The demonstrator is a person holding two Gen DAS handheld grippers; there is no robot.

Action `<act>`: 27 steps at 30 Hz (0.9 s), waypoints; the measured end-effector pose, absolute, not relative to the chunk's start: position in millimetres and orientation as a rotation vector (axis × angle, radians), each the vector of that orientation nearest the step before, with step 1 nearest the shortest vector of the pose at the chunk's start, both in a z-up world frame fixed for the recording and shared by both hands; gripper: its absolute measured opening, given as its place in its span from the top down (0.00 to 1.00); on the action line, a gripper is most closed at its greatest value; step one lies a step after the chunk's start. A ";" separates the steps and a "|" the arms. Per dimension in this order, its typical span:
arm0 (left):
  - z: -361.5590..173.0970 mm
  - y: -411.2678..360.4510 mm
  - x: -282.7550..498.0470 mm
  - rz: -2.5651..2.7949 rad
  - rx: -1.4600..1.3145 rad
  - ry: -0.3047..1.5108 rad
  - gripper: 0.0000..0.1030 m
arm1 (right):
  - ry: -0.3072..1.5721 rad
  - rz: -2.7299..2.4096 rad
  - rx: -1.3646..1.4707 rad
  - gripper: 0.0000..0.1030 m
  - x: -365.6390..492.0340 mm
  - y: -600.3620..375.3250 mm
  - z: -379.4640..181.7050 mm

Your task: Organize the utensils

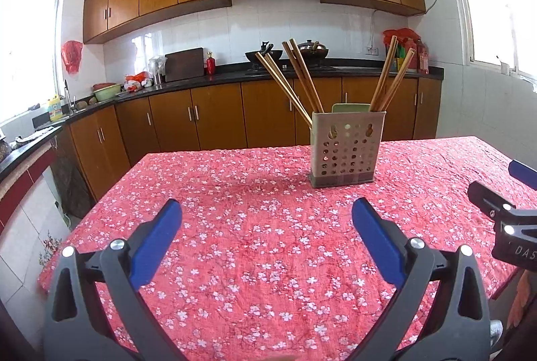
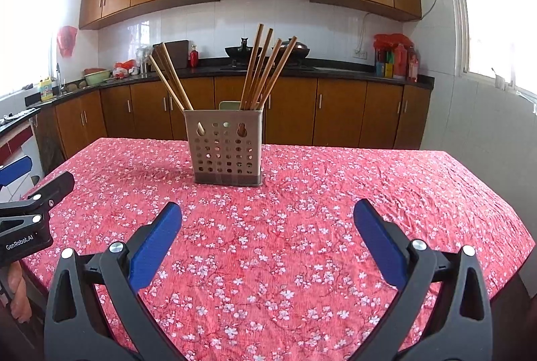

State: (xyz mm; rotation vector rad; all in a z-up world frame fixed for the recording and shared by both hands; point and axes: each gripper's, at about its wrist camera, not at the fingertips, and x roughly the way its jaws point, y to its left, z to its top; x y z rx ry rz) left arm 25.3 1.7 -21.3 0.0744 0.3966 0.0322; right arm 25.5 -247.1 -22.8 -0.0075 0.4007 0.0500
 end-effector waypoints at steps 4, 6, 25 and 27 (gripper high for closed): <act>-23.3 2.7 26.0 0.025 0.057 0.409 0.04 | 0.398 0.045 -0.003 0.02 23.8 -247.9 -23.8; -24.6 2.1 26.4 0.024 0.055 0.413 0.04 | 0.400 0.043 0.002 0.02 24.1 -249.2 -23.4; -29.4 -1.3 28.4 0.006 0.042 0.425 0.04 | 0.415 0.046 0.014 0.02 26.5 -250.7 -25.2; -29.5 -1.5 28.6 0.006 0.041 0.426 0.04 | 0.414 0.045 0.014 0.02 26.4 -250.9 -25.1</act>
